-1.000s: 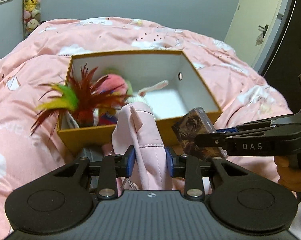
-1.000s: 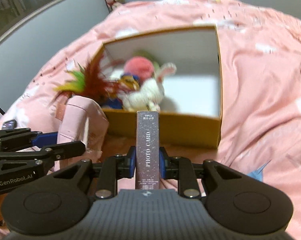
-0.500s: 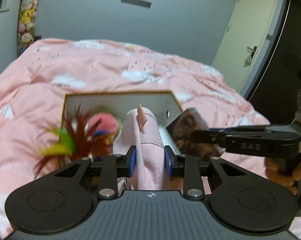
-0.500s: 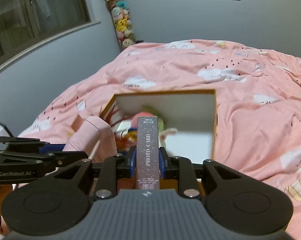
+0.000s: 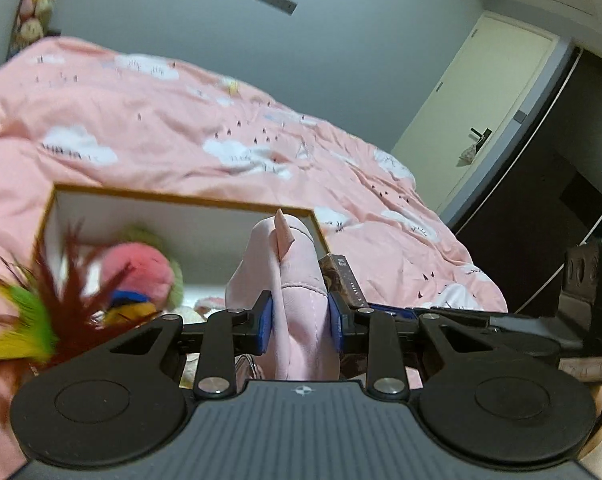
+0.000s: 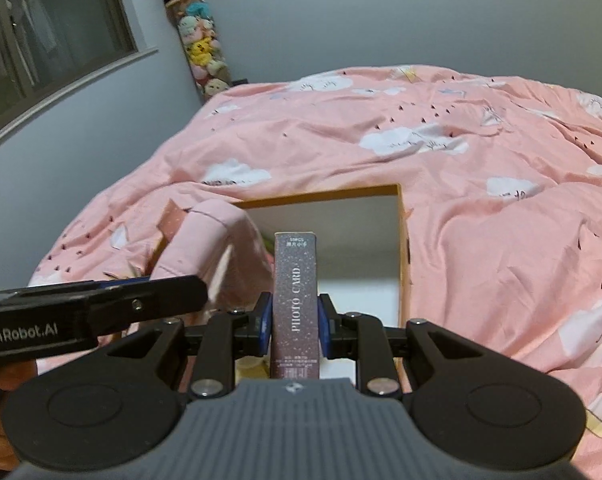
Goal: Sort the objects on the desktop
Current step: 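Lift the pouch with the left gripper while the right lifts the photo card box toward the box, then lower the pouch into the box with the left gripper while the right lowers and releases the card box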
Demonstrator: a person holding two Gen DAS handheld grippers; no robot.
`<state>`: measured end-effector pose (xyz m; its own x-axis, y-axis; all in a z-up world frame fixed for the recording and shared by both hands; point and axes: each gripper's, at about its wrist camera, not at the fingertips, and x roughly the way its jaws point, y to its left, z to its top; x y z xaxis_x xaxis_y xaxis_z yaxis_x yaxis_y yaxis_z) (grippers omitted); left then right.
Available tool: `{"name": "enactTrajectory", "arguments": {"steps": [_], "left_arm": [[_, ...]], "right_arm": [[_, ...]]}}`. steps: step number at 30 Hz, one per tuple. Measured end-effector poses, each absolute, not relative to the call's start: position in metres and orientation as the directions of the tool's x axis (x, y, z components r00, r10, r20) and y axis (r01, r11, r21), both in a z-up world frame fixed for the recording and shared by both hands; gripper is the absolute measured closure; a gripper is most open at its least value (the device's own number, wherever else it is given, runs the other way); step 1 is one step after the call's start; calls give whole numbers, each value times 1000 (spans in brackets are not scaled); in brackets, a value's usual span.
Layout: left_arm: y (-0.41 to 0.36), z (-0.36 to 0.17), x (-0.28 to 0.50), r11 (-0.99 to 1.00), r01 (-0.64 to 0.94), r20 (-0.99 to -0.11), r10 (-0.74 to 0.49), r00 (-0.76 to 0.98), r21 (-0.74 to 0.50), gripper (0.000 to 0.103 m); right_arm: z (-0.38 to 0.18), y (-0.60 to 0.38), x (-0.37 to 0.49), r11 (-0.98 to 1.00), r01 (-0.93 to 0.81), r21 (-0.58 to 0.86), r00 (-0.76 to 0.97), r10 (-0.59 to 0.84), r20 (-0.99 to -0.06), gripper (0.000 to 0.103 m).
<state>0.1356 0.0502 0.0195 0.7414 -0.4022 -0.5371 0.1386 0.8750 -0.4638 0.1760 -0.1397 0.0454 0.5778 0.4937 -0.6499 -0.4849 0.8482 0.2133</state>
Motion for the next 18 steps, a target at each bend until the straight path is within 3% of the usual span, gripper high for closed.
{"name": "enactTrajectory", "arguments": {"steps": [10,18], "left_arm": [[59,-19,168,844,93,-582,-439,684,-528,71],[59,-29,183,798,104,-553,-499,667,-594,71]], "right_arm": [[19,-134,194,872,-450,191,543,437,-717,79],[12,-131,203,887,-425,181,538,409,-737,79]]}}
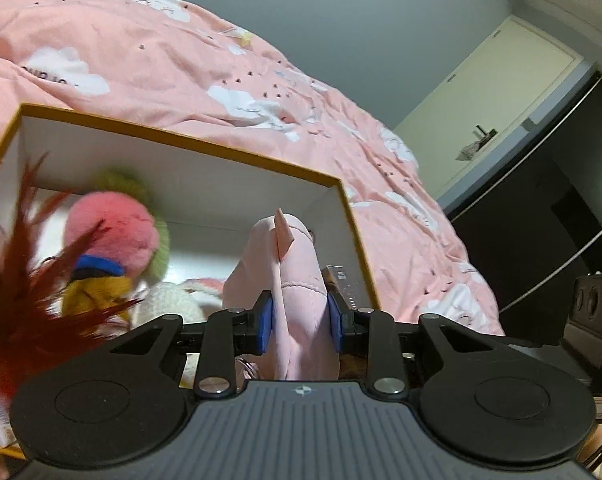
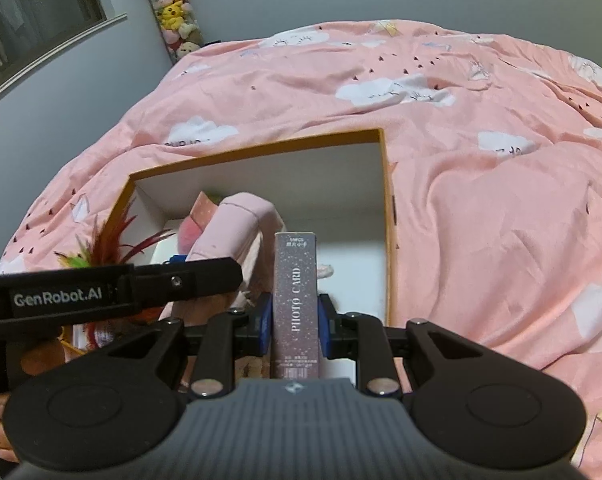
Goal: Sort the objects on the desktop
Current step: 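Lower the pouch into the box with the left gripper while the right lowers and releases the card box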
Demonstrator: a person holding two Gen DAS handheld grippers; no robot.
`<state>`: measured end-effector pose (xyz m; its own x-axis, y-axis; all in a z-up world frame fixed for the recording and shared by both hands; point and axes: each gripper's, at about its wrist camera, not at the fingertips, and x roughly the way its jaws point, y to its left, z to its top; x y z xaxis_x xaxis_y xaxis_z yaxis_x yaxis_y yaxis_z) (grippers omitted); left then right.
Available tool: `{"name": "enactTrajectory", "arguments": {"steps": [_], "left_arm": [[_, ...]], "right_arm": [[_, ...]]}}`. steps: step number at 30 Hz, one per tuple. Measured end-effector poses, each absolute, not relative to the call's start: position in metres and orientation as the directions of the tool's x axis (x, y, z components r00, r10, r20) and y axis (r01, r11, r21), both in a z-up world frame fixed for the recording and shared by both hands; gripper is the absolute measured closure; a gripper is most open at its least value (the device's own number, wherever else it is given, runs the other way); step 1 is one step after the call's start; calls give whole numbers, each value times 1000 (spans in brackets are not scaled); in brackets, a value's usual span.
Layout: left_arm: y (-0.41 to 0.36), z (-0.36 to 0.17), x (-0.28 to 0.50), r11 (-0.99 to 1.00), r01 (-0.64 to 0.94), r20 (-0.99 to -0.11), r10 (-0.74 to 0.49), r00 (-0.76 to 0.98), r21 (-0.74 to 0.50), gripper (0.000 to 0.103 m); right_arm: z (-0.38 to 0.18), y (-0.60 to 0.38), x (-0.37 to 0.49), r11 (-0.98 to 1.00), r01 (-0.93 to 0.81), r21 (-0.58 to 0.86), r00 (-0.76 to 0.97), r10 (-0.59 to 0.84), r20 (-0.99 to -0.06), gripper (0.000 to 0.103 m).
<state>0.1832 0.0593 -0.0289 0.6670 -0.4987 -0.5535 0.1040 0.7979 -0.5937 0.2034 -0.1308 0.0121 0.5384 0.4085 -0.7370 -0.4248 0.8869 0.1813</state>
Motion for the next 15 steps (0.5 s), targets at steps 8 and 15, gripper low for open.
{"name": "enactTrajectory", "arguments": {"steps": [8,15], "left_arm": [[59,-64,194,744,43,-575,-550,605,-667,71],[57,-68,190,812,38,-623,-476,621,-582,71]], "right_arm": [[10,-130,206,900,-413,139,567,373,-734,79],[-1,-127,212,894,-415,167,524,385,-760,79]]}}
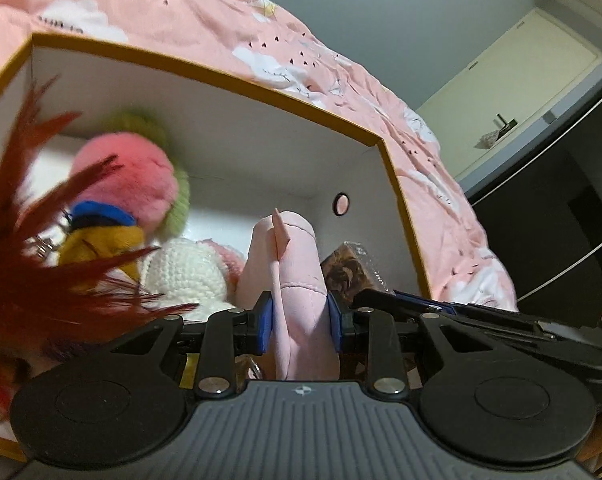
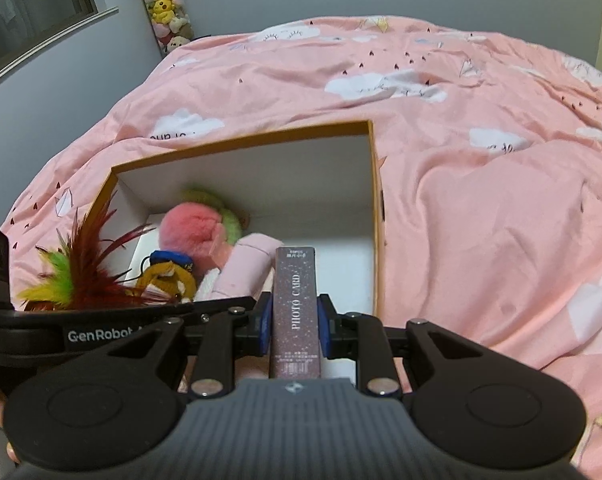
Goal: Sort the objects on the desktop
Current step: 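Lower the pouch into the box with the left gripper while the right lowers and releases the card box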
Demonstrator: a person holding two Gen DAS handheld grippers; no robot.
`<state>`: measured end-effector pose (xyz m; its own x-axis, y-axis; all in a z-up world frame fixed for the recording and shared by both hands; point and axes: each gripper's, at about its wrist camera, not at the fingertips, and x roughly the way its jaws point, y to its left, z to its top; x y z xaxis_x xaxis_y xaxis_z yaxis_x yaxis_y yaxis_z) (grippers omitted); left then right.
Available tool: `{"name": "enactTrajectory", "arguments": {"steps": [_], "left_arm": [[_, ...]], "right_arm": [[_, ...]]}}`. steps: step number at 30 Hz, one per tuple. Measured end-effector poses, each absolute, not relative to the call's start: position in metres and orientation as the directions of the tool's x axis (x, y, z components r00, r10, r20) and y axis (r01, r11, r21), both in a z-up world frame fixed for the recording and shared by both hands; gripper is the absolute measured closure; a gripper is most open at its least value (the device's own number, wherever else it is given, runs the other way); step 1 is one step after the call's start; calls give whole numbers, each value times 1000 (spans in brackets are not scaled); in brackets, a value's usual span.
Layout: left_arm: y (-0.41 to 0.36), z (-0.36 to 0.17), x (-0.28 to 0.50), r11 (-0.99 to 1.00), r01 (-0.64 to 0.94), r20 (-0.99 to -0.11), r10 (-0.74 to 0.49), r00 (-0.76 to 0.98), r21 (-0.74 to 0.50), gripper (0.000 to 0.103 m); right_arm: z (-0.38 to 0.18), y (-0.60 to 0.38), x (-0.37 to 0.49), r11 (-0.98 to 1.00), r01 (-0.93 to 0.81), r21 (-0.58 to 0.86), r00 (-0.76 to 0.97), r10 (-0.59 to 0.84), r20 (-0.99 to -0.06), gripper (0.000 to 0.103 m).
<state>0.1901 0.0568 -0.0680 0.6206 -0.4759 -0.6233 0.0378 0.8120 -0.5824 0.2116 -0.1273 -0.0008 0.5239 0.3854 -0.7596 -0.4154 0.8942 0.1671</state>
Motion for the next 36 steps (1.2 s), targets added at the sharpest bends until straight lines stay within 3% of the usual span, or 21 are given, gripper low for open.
{"name": "enactTrajectory", "arguments": {"steps": [13,20,28,36], "left_arm": [[29,-69,181,898,157,-697,-420,581,-411,70],[45,-60,170,877,163,-674,-456,581,-452,57],[73,-53,152,896,99,-658,-388,645,-432,60],[80,-60,155,887,76,-661,-394,639,-456,61]], "right_arm": [[-10,-121,222,920,-357,162,509,337,-792,79],[-13,-109,220,922,-374,95,520,294,-802,79],[-20,-92,215,920,-391,-11,550,224,-805,77],[-14,-100,221,934,-351,62,503,243,-829,75]]}}
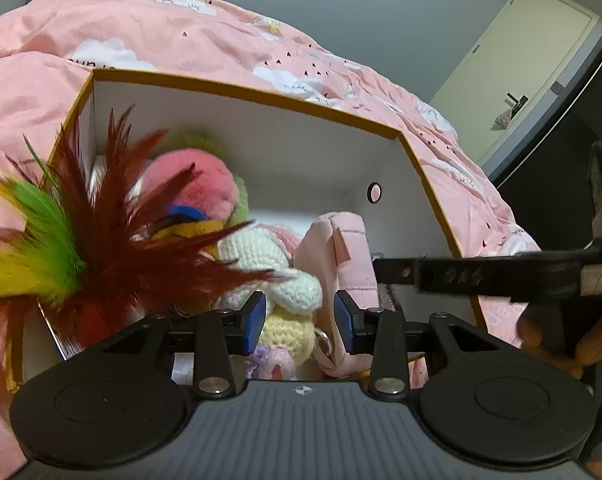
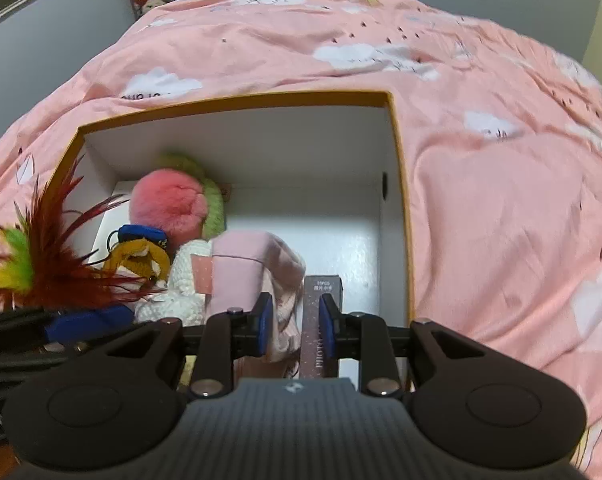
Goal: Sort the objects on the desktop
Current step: 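Lower the pouch into the box with the left gripper while the right lowers and releases the card box, then withdraw both grippers from the box toward the grey box and pink card case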
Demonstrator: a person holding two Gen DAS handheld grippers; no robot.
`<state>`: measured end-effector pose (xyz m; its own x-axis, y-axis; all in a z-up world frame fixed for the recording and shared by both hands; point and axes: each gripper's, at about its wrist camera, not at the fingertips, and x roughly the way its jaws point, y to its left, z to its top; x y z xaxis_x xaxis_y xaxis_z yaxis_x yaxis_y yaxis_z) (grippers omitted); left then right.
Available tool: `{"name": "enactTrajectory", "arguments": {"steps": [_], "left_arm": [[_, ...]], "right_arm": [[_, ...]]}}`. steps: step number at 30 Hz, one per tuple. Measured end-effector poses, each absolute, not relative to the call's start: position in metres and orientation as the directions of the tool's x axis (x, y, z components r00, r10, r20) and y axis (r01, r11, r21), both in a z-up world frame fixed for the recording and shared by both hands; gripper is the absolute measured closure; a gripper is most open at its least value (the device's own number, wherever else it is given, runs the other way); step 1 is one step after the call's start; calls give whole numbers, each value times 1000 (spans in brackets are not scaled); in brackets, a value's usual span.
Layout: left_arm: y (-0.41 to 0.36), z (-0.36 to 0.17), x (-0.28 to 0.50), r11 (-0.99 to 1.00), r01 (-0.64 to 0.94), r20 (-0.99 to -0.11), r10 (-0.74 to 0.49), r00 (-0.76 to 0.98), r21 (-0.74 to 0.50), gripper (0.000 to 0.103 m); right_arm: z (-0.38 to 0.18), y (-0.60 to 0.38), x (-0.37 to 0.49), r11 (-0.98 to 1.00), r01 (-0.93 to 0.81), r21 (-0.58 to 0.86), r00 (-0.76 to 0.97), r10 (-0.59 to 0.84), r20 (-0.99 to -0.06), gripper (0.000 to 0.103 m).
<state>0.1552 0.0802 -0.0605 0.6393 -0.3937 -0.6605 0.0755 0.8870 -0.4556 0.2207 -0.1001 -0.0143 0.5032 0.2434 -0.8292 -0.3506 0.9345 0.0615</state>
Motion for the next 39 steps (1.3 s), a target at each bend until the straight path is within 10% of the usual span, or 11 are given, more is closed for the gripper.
{"name": "enactTrajectory", "arguments": {"steps": [11,39], "left_arm": [[83,-68,151,874,61,-658,-407,633,-482,61],[90,-69,146,863,52,-644,-413,644,-502,61]], "right_arm": [[-3,-102,219,928,-315,198,429,325,-843,23],[-26,-59,235,953,-298,54,395,175,-902,10]]}}
